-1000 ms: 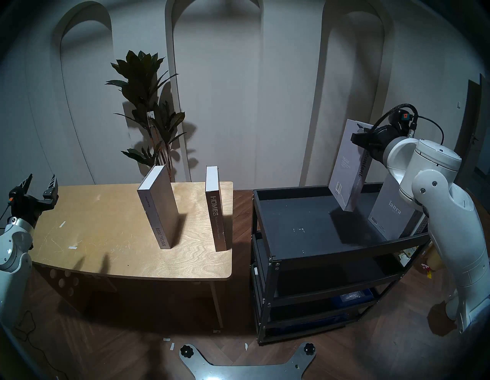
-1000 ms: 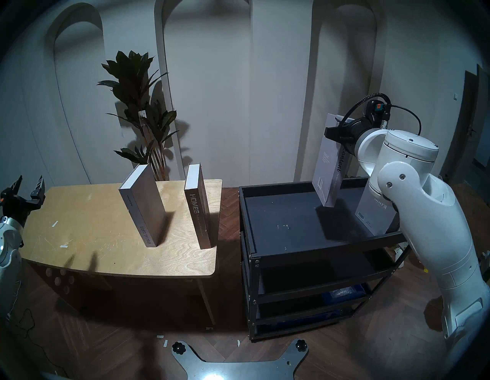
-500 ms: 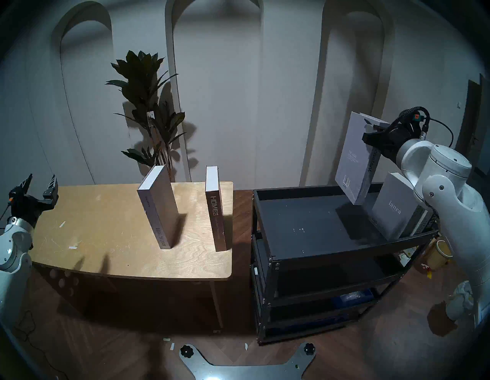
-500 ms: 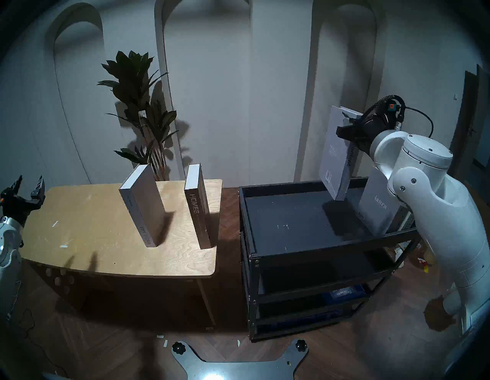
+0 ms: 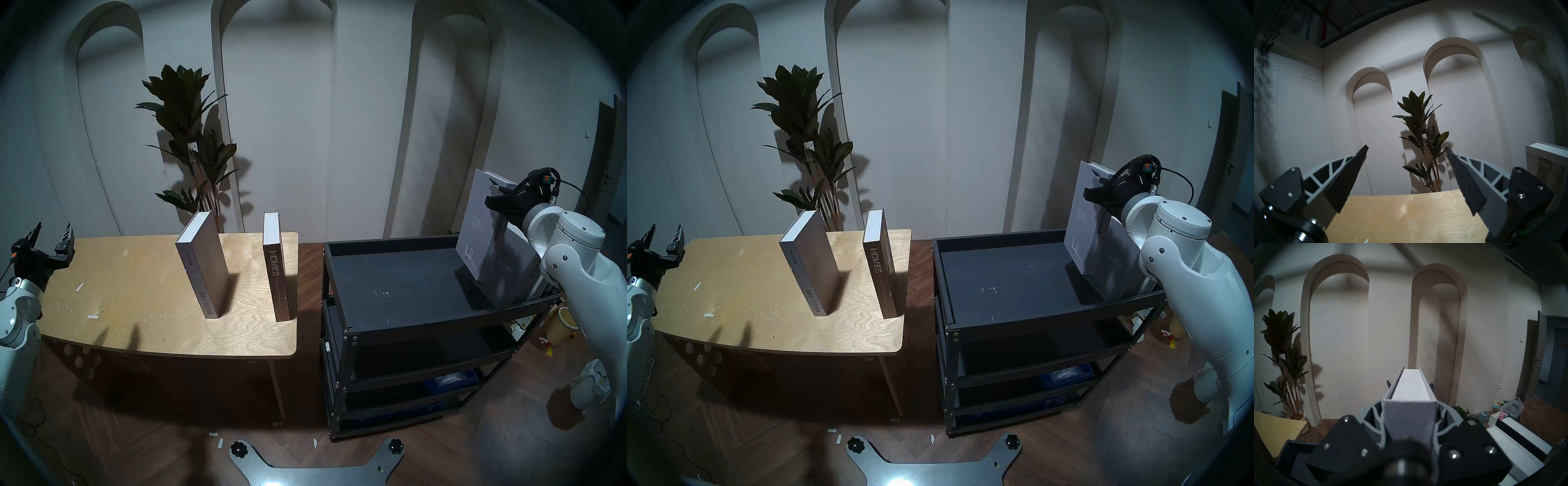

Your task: Move the books from the display table onto the shelf, standing them upright with spines facing out and tallest at one end

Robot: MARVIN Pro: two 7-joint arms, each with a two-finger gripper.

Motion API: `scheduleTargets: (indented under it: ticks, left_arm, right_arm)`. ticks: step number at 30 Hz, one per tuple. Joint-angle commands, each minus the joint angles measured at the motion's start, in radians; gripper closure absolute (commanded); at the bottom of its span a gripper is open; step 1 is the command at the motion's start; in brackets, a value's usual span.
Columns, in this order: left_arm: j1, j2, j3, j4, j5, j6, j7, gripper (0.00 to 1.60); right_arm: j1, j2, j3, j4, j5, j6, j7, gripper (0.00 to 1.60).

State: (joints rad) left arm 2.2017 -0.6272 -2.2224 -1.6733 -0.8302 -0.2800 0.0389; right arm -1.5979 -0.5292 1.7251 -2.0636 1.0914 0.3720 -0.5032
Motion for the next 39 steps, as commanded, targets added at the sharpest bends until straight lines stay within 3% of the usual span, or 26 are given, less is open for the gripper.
scheduleTargets:
  ticks: [1, 4, 7, 16, 24, 39]
  left_arm:
    - [-0.005, 0.006, -0.021, -0.008, 0.002, -0.002, 0.001, 0.00]
    - [-0.005, 0.006, -0.021, -0.008, 0.002, -0.002, 0.001, 0.00]
    - [-0.005, 0.005, -0.022, -0.009, 0.002, -0.001, 0.000, 0.00]
    - [-0.004, 0.005, -0.023, -0.010, 0.002, 0.000, 0.000, 0.00]
    - [-0.003, 0.004, -0.024, -0.011, 0.003, 0.001, 0.000, 0.00]
    - [-0.003, 0.004, -0.025, -0.011, 0.003, 0.001, 0.000, 0.00]
  right_arm:
    - [-0.109, -0.009, 0.082, -0.005, -0.048, -0.063, 0.111, 1.60]
    - [-0.152, 0.004, 0.105, 0.001, -0.084, -0.086, 0.168, 1.60]
    - [-0.220, 0.009, 0.169, 0.015, -0.130, -0.128, 0.260, 1.60]
    - [-0.325, -0.052, 0.277, 0.039, -0.187, -0.191, 0.396, 1.60]
    - [-0.335, -0.105, 0.237, 0.058, -0.191, -0.239, 0.428, 1.60]
    - [-0.303, -0.116, 0.185, 0.092, -0.214, -0.261, 0.435, 1.60]
